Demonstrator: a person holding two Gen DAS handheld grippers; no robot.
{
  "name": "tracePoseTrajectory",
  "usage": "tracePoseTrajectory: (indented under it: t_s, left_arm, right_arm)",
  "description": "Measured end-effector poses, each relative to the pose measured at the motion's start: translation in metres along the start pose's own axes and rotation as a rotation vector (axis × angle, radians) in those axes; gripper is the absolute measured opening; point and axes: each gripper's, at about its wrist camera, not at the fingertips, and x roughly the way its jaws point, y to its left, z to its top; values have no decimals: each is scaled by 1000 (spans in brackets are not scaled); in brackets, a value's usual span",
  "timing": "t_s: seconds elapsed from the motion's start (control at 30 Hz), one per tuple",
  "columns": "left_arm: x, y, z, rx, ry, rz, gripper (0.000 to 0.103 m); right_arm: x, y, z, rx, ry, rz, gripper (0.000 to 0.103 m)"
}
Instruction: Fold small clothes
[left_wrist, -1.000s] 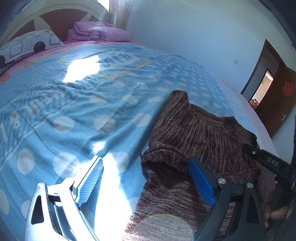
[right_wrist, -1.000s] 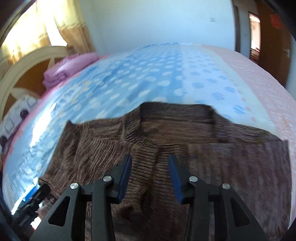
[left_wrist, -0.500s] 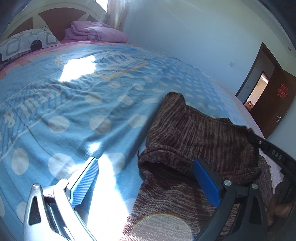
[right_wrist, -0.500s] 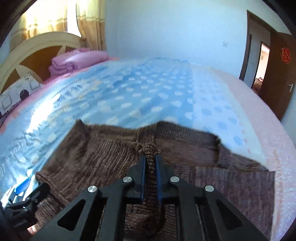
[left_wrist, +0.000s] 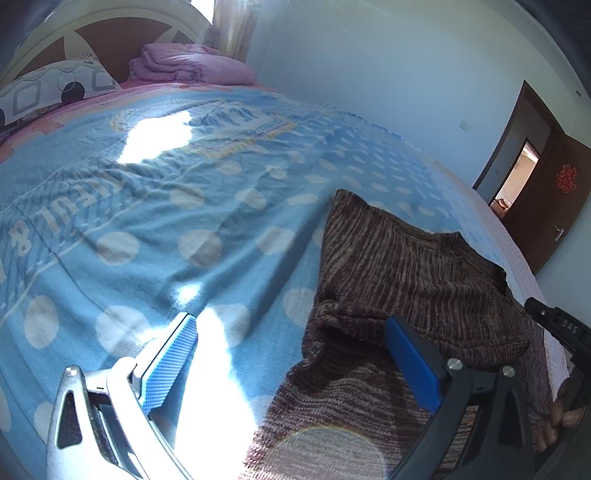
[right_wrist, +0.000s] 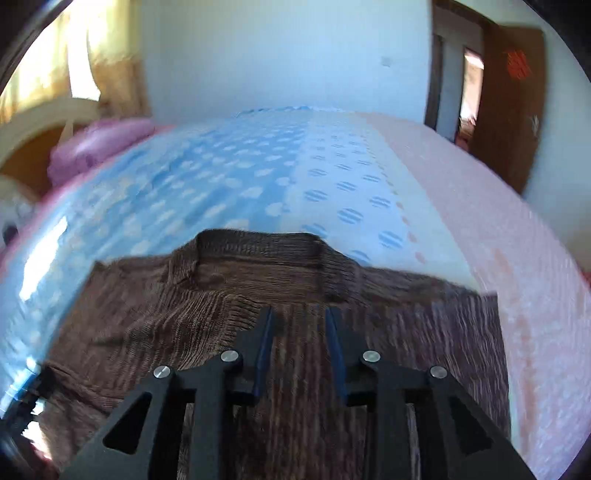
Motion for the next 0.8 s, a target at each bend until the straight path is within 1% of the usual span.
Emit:
tracePoseTrajectory:
  t_s: [0.07, 0.1, 0.17, 0.23, 0.33, 0.4, 0.5, 0.63, 0.73, 0.8]
  left_arm:
    - [0, 0, 0, 2, 0, 3, 103]
    - [0, 0, 0, 4, 0, 4, 103]
    - [1, 0, 0, 5, 1, 5, 103]
    - [1, 0, 0, 5, 0, 4, 103]
    - [1, 0, 0, 5, 0, 4, 103]
    - [1, 0, 0, 4, -1, 3, 103]
    - [1, 0, 0, 5, 0, 5, 103]
    - [1, 0, 0, 4, 0, 5, 103]
    - [1, 0, 0, 7, 1, 7, 103]
    - [1, 0, 0, 5, 0, 5, 103]
  right_arm:
    - [-11, -9, -8, 71, 17, 58, 33]
    - [-15, -9, -13, 96, 31, 100, 34]
    - [-17, -3, -23, 116, 60, 171, 34]
    - [-15, 8, -29, 117, 89, 219, 34]
    - [-9, 21, -36, 132, 120, 249, 34]
    - [-6, 29, -42, 109, 128, 242, 34]
    - [-3, 37, -50, 59, 141, 187, 32]
    - [-6, 30, -61, 58, 152, 204, 31]
    - [-14, 25, -71, 14, 145, 172, 31]
    - [-20, 22, -71, -2, 152, 155, 30]
